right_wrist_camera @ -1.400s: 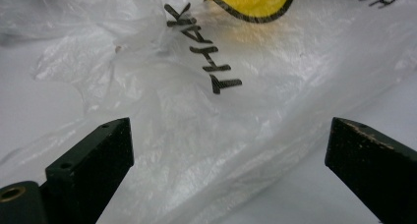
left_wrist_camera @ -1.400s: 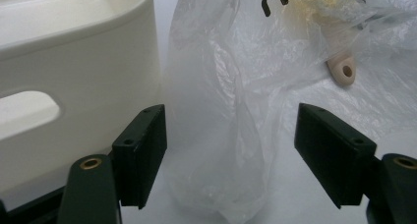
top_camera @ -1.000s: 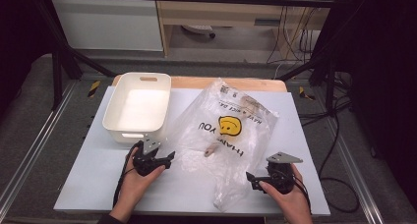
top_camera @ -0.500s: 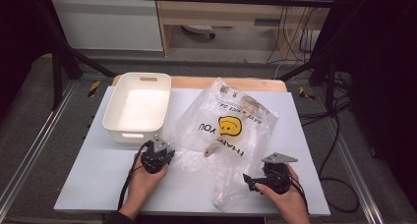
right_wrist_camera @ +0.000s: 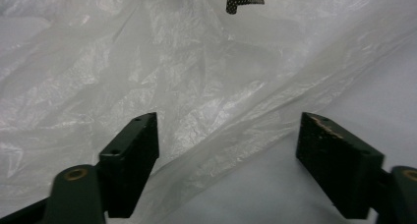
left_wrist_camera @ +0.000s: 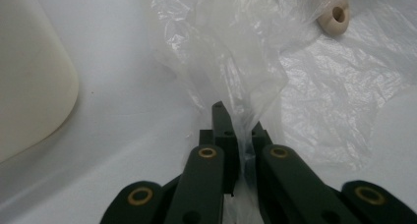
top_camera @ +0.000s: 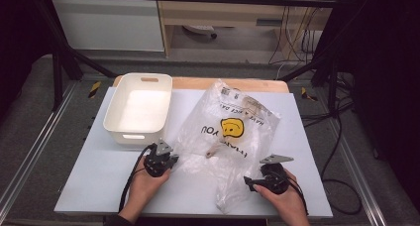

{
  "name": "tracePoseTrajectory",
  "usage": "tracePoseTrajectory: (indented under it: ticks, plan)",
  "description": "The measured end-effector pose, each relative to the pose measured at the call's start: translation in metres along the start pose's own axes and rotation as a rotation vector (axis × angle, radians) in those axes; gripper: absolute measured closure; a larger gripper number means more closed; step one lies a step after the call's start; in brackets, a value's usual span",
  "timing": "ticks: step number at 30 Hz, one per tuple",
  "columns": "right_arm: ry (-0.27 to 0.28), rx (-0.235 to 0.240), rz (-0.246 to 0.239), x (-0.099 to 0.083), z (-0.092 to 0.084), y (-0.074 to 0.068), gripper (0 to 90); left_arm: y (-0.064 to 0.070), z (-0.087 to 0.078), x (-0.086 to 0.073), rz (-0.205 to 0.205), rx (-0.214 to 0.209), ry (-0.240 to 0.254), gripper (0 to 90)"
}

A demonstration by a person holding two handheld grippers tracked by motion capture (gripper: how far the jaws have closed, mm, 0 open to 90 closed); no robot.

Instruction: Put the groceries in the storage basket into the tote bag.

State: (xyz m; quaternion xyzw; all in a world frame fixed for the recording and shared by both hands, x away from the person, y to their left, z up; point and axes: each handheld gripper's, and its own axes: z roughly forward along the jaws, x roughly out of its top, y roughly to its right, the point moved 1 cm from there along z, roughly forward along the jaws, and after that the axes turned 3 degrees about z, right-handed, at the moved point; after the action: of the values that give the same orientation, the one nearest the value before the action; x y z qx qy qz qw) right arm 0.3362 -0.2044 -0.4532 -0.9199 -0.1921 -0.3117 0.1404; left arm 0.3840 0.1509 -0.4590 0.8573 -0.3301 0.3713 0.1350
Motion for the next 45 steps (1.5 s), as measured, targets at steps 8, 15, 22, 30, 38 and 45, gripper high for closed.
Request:
tracePoseTrajectory:
  ticks: [8,15,22,30,38,45]
  plan:
    - [0.008,-0.062,-0.066,0.002,0.001,0.001,66.8,0.005,-0.003,-0.001,-0.001,-0.054,-0.017,89.4]
    - [0.005,-0.007,-0.064,0.005,0.002,0.009,90.0,0.012,-0.008,-0.004,-0.008,-0.104,-0.028,89.4]
    - [0.013,-0.036,-0.041,0.006,-0.004,0.029,90.0,0.031,-0.018,-0.007,0.012,-0.174,-0.024,89.5]
    - [0.053,-0.131,-0.029,0.012,-0.010,0.064,90.0,0.065,-0.024,-0.014,0.029,-0.271,-0.026,89.4]
    - [0.063,-0.132,0.040,0.007,-0.014,0.090,90.0,0.063,-0.024,-0.019,0.009,-0.234,-0.044,87.9]
    - [0.104,-0.106,0.056,0.000,-0.026,0.076,66.7,0.057,-0.028,-0.016,-0.015,-0.102,-0.008,50.7]
